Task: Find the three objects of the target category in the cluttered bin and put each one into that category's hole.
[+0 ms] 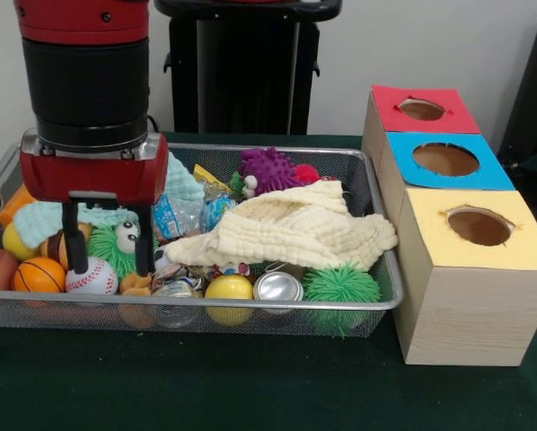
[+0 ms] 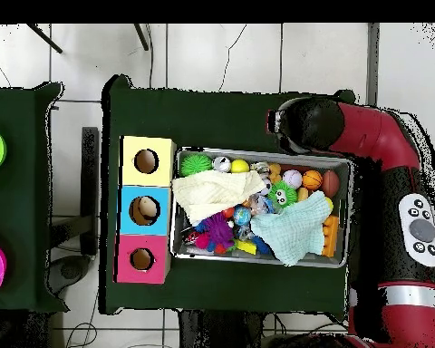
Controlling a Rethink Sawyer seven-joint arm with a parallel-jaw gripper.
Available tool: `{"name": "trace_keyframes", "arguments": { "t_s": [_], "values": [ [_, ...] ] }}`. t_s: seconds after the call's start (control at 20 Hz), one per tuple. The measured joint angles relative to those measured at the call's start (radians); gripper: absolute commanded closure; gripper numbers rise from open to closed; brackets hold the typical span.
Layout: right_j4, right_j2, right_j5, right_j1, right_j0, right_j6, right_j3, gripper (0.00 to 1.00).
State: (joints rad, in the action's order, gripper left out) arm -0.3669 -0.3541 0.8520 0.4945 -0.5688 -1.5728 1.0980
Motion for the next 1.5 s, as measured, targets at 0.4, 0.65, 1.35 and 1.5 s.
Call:
{"name": "trace_keyframes", "arguments": {
  "t_s": [0.4, 0.65, 1.35, 1.5],
  "values": [
    [0.0, 0.0, 0.023, 0.0, -0.001, 0.0, -0.021, 0.0],
    [0.0, 0.0, 0.033, 0.001, 0.0, 0.0, -0.024, 0.0],
    [0.0, 0.0, 0.053, 0.01, -0.001, 0.0, -0.024, 0.0],
    [0.0, 0.0, 0.053, 0.015, -0.001, 0.0, -0.024, 0.0]
  ]
}}
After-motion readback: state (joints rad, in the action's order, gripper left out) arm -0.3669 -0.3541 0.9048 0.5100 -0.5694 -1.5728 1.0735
